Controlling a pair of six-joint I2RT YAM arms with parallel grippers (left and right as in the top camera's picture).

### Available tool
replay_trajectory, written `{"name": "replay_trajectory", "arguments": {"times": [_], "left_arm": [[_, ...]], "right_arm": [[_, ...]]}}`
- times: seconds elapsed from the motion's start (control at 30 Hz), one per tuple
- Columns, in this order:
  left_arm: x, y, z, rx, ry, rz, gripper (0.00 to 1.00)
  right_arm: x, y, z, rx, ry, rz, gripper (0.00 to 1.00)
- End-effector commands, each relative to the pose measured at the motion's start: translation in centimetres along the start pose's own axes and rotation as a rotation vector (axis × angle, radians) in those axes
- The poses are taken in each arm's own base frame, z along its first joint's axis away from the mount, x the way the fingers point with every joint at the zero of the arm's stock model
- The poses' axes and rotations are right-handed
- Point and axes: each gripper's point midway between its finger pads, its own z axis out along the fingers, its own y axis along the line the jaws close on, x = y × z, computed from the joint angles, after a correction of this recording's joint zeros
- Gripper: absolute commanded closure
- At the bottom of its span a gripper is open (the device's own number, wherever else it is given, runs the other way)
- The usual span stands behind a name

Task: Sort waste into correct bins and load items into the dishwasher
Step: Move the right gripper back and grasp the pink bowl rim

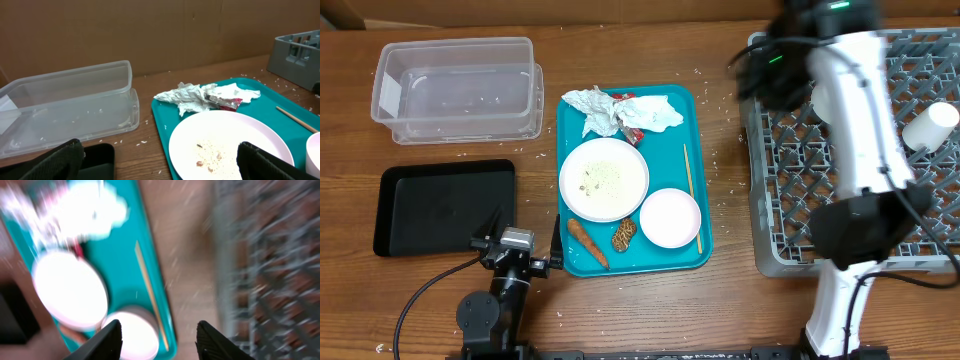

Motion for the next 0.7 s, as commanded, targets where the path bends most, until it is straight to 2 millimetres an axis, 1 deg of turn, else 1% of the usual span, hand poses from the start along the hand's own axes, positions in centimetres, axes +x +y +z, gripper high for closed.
{"name": "replay_trajectory", "arguments": {"times": [0.0, 0.07, 0.1, 0.13, 0.2, 0.3, 0.33, 0.47, 0.53, 0.6, 0.67], "left_arm": [[0.2, 0.3, 0.0, -0.014, 0.002, 0.016, 0.0], [0.2, 0.3, 0.0, -0.014, 0.002, 0.016, 0.0], [0.2, 0.3, 0.0, -0.014, 0.002, 0.016, 0.0], [0.2, 0.3, 0.0, -0.014, 0.002, 0.016, 0.0], [0.2, 0.3, 0.0, -0.014, 0.002, 0.016, 0.0], [0.2, 0.3, 0.0, -0.014, 0.002, 0.016, 0.0], [0.2, 0.3, 0.0, -0.014, 0.002, 0.016, 0.0], [0.2, 0.3, 0.0, -0.014, 0.002, 0.016, 0.0], [0.2, 0.3, 0.0, -0.014, 0.002, 0.016, 0.0], [0.2, 0.3, 0.0, -0.014, 0.002, 0.016, 0.0], [0.2, 0.3, 0.0, -0.014, 0.002, 0.016, 0.0]], "right_arm": [[4.3, 2.9, 4.0, 0.086, 0.131, -0.098, 0.46], [6.7, 4.3, 5.7, 0.123, 0.187, -0.151, 0.43], [7.6, 4.9, 6.4, 0.133, 0.208, -0.176, 0.4], [8.8, 5.5, 7.2, 0.146, 0.233, -0.201, 0.37], [10.5, 6.2, 8.5, 0.167, 0.264, -0.219, 0.26], [12.4, 7.2, 10.2, 0.194, 0.286, -0.201, 0.24], [12.8, 7.6, 10.8, 0.198, 0.282, -0.186, 0.24], [13.4, 9.0, 12.8, 0.192, 0.246, -0.153, 0.23], [13.5, 8.9, 13.6, 0.222, 0.218, -0.107, 0.23], [13.3, 8.3, 14.2, 0.263, 0.187, -0.051, 0.22], [13.1, 8.2, 14.8, 0.267, 0.168, -0.008, 0.22]]}}
